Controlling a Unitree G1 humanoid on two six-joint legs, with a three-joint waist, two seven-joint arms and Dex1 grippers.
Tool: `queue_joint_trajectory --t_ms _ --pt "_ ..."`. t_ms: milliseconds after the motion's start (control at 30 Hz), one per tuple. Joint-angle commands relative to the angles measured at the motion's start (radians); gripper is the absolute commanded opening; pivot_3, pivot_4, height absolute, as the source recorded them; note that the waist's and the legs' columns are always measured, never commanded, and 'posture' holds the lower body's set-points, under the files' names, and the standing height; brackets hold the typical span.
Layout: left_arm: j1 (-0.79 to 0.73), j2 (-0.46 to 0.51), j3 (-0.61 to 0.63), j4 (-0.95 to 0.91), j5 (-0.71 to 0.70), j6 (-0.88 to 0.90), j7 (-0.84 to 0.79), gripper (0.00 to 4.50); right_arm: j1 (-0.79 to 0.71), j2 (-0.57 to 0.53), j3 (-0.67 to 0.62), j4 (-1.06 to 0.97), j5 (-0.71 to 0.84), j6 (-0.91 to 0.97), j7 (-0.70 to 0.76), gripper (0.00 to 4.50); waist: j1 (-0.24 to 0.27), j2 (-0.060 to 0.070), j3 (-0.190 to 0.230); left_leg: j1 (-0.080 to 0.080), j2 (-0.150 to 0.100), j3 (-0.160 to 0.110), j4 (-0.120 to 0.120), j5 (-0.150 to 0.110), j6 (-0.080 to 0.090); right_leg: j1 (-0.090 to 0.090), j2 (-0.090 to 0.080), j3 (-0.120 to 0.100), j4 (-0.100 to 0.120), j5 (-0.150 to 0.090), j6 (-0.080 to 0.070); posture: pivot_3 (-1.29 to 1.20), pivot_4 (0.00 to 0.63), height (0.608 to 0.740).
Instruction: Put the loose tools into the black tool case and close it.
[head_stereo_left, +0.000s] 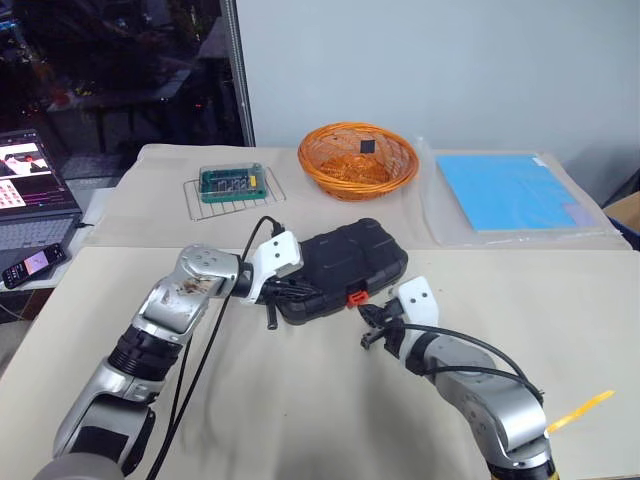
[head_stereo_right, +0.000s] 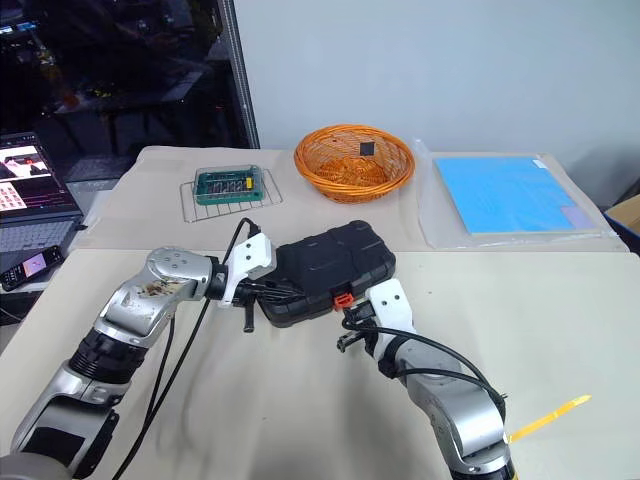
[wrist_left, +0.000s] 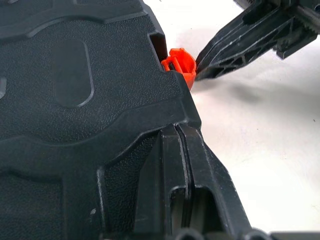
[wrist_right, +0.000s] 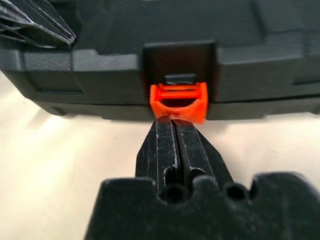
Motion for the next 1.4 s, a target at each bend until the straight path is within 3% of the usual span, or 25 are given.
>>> queue_joint_trajectory --t_ms 33,200,1400 --pt "0.049 0.007 -0.069 0.029 0.035 0.051 0.006 0.00 -0.058 0.015 0.001 -0.020 -0.002 -0.032 -0.004 0.09 -0.001 0.000 0.000 0.000 0.000 0.000 0.000 0.000 0.000 0.000 0.000 0.000 0.000 0.000 0.000 0.00 0.150 0.740" --pt "0.053 0.006 -0.073 0.020 0.030 0.058 0.014 0.00 -0.088 0.024 0.012 0.012 -0.013 -0.044 0.000 0.09 -0.003 0.000 0.000 0.001 0.000 0.000 0.000 -0.003 -0.007 0.000 0.000 0.000 0.001 0.000 0.000 0.00 0.150 0.740" --pt "0.086 0.024 -0.115 -0.012 0.037 0.101 0.040 0.00 -0.212 0.049 0.020 0.053 -0.015 -0.036 0.002 0.09 -0.029 -0.001 0.001 -0.001 0.001 0.001 -0.002 0.002 -0.003 -0.005 0.003 0.001 0.002 0.001 -0.002 0.00 0.150 0.740"
